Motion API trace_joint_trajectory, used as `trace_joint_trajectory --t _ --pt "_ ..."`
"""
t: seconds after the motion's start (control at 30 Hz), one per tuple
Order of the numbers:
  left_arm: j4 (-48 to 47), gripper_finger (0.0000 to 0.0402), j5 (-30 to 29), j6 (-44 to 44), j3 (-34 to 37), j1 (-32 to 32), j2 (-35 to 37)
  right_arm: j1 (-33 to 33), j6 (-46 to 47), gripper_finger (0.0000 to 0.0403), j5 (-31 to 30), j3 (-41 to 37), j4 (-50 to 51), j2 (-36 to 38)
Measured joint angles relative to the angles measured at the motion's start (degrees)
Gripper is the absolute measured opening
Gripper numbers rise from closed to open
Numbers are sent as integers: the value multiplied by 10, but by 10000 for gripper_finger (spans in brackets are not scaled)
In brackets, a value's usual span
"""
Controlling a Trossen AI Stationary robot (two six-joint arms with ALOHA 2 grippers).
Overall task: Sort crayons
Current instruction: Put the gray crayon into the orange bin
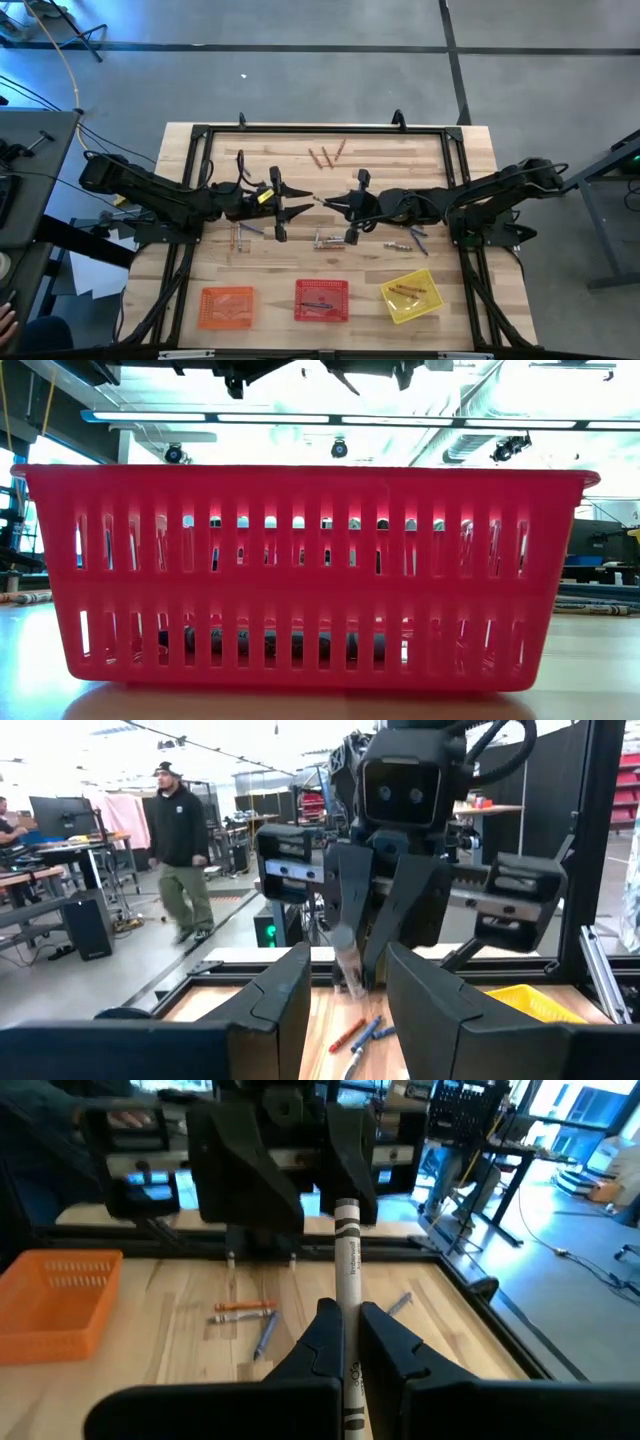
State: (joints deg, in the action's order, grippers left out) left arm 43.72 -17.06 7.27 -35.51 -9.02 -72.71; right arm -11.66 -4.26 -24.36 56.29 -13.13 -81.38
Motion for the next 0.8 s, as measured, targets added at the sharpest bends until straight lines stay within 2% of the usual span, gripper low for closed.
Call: trace_joint_trajectory --t 0.43,0.8 --pt "12 118 0 -1 0 0 0 8 -38 1 9 0 -108 -51" --pt "17 110 13 19 0 0 0 17 -38 1 32 0 -134 -57"
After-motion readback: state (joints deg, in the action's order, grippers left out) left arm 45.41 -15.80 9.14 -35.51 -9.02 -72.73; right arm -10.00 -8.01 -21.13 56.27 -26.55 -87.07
